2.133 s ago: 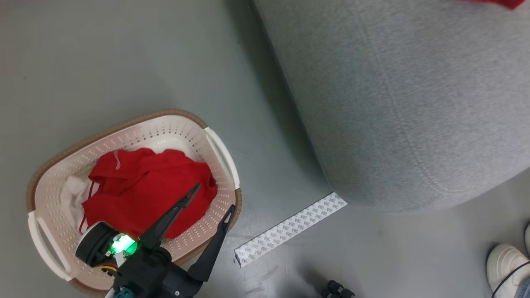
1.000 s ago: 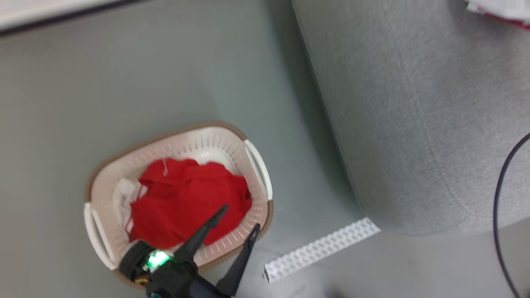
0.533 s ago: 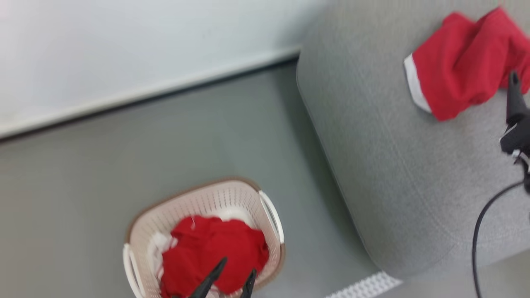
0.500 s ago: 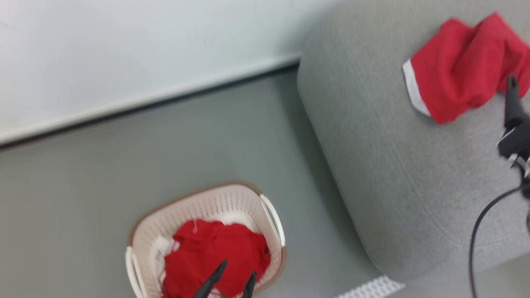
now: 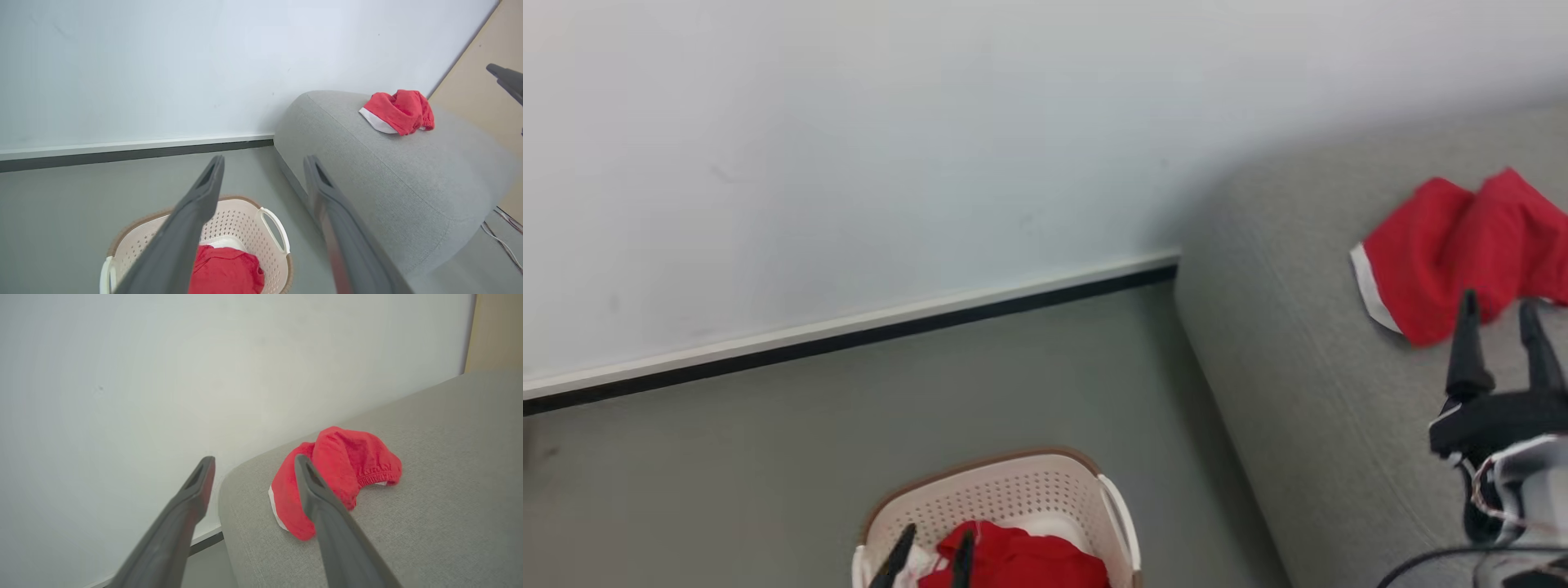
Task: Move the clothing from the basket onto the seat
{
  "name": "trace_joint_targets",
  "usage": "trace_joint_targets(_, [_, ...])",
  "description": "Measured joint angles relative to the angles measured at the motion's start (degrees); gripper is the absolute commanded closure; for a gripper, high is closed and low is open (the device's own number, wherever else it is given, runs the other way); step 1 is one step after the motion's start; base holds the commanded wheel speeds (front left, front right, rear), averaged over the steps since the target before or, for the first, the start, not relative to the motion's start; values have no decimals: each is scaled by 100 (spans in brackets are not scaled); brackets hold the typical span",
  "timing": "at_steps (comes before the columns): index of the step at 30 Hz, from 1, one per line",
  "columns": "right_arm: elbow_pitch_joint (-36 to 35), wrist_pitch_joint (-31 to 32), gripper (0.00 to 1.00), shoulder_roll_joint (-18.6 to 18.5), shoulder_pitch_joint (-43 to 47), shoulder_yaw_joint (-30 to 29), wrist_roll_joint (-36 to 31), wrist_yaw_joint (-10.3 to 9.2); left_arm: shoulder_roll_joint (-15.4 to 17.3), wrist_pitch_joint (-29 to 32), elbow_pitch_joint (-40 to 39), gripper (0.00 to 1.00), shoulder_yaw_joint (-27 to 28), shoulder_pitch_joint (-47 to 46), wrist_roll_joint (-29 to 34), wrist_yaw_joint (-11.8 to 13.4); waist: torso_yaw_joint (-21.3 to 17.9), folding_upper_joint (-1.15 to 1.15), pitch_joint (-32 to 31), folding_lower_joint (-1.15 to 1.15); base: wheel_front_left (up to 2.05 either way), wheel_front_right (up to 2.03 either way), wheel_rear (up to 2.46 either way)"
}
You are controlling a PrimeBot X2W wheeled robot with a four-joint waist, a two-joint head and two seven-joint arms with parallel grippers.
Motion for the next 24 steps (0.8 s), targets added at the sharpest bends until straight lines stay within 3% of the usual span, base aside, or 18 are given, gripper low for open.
trace_joint_targets(4, [-703,-13,0,700,575,-667,-445,0,-107,1,31,0,354,-2,110,102,306,1,-194,1,0,0,0])
trace_joint_targets(8, [-1569,122,0,1346,1291,-956,-1053,0,-182,0,74,0,762,-83,293,231,695,1,-396,1,0,0,0])
trace_joint_targets(15, [-2181,430,0,1504,2038,-394,-1461,-1,-76,0,192,0,1081,-235,728,62,1160,1,-658,1,0,0,0])
trace_joint_targets(21, [-2251,389,0,1515,2360,156,-1370,-1,15,0,327,0,1459,-208,833,13,1179,2,-810,1,0,0,0])
trace_joint_targets(24, [-2195,392,0,1514,2530,348,-1458,-1,-24,0,339,0,1535,-136,896,123,1116,2,-832,2,0,0,0])
